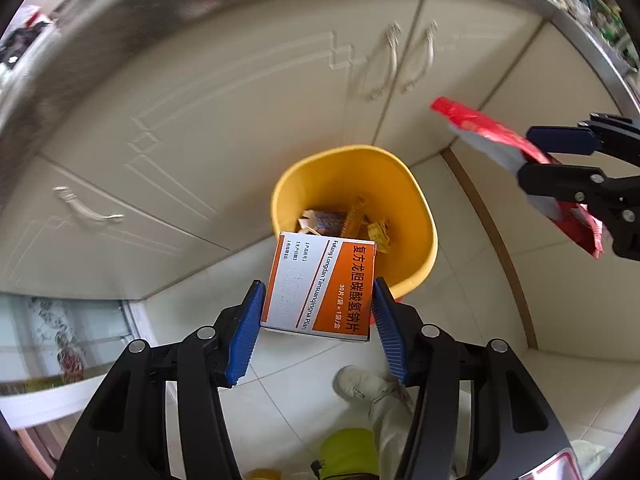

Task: Collect trash
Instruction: 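Carry the box and red bag over the yellow bin and open both tools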

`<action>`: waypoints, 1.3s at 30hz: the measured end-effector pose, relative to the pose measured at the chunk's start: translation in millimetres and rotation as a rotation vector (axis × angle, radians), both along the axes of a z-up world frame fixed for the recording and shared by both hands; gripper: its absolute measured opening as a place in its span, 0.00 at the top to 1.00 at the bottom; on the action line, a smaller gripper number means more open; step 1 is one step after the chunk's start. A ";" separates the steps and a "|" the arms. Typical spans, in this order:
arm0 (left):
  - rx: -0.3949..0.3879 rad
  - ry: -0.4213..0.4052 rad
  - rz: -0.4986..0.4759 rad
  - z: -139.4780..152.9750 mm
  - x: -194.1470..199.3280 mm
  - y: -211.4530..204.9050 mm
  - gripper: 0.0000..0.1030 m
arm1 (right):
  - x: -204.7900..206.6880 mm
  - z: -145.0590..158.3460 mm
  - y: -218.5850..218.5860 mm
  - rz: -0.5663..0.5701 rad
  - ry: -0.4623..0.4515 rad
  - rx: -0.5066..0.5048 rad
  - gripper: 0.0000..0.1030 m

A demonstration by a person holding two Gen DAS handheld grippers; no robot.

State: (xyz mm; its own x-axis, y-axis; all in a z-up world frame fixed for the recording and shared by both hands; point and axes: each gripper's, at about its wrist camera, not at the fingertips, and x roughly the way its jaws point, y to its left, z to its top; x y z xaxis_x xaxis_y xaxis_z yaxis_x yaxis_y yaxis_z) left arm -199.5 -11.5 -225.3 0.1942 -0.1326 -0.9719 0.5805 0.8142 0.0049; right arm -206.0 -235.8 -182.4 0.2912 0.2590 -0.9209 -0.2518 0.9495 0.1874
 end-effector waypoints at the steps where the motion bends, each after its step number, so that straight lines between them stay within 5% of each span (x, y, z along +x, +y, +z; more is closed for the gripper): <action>1: 0.002 0.010 -0.012 -6.5 1.1 -2.7 0.48 | 3.0 -9.7 1.9 0.013 0.019 -0.001 0.55; 9: -0.004 0.122 -0.136 -67.3 19.6 -23.6 0.48 | 30.6 -87.2 3.0 0.134 0.173 -0.002 0.55; 18: 0.028 0.188 -0.109 -134.3 42.0 -37.7 0.48 | 55.4 -155.9 3.3 0.158 0.256 -0.021 0.55; 30: 0.016 0.229 -0.037 -175.3 62.5 -32.9 0.45 | 82.4 -187.0 -2.7 0.087 0.281 0.081 0.50; 34: 0.010 0.208 -0.027 -173.7 63.2 -32.5 0.28 | 82.2 -182.2 -4.8 0.075 0.260 0.098 0.27; 39: -0.003 0.196 -0.012 -163.6 61.9 -31.5 0.22 | 82.8 -177.4 -13.2 0.052 0.252 0.112 0.27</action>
